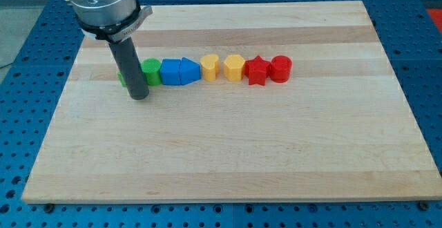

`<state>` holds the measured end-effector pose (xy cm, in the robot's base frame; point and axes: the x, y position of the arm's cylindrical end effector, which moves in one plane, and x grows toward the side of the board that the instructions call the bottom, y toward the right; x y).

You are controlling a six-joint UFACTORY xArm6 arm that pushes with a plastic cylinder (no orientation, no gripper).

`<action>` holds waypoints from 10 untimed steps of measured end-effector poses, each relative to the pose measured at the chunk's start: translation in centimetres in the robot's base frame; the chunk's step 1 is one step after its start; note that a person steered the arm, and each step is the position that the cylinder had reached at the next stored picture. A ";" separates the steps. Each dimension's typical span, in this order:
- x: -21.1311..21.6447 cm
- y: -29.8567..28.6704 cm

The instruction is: Slide the green circle to the center left

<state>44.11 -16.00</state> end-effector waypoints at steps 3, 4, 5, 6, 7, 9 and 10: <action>0.0 5.8; -0.6 3.5; -1.2 -0.3; -1.2 -1.1; -0.1 2.0; -3.5 3.8; -4.2 -0.3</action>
<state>39.90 -16.32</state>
